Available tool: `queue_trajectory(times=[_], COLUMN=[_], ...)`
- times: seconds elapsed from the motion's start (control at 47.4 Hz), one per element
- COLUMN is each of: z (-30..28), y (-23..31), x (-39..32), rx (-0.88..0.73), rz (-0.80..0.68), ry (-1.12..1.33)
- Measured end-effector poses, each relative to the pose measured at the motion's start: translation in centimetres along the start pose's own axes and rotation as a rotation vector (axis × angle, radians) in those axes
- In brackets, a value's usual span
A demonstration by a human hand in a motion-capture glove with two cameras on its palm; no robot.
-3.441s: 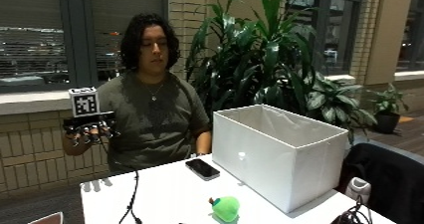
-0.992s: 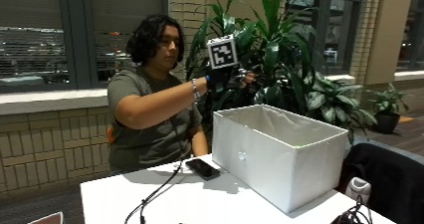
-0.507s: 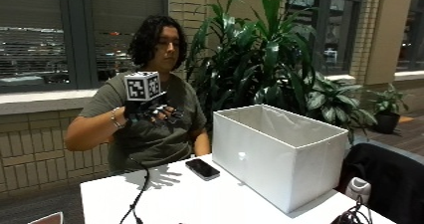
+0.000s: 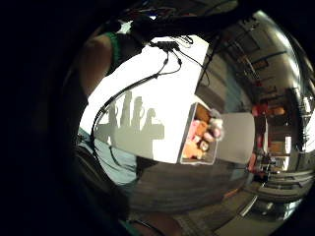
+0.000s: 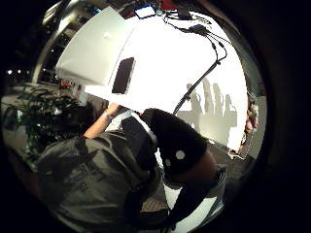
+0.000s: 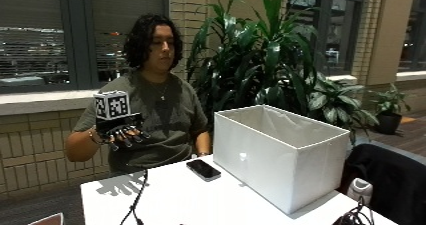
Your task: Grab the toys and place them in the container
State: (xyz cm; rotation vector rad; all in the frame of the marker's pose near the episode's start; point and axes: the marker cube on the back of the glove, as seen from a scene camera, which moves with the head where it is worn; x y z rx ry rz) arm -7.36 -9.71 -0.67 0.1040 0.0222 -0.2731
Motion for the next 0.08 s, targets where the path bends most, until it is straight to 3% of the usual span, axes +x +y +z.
queue_trajectory(times=[0.084], z=[0.96], y=[2.03], x=[-0.85], rx=[0.020], rz=[0.001], ry=[-0.028])
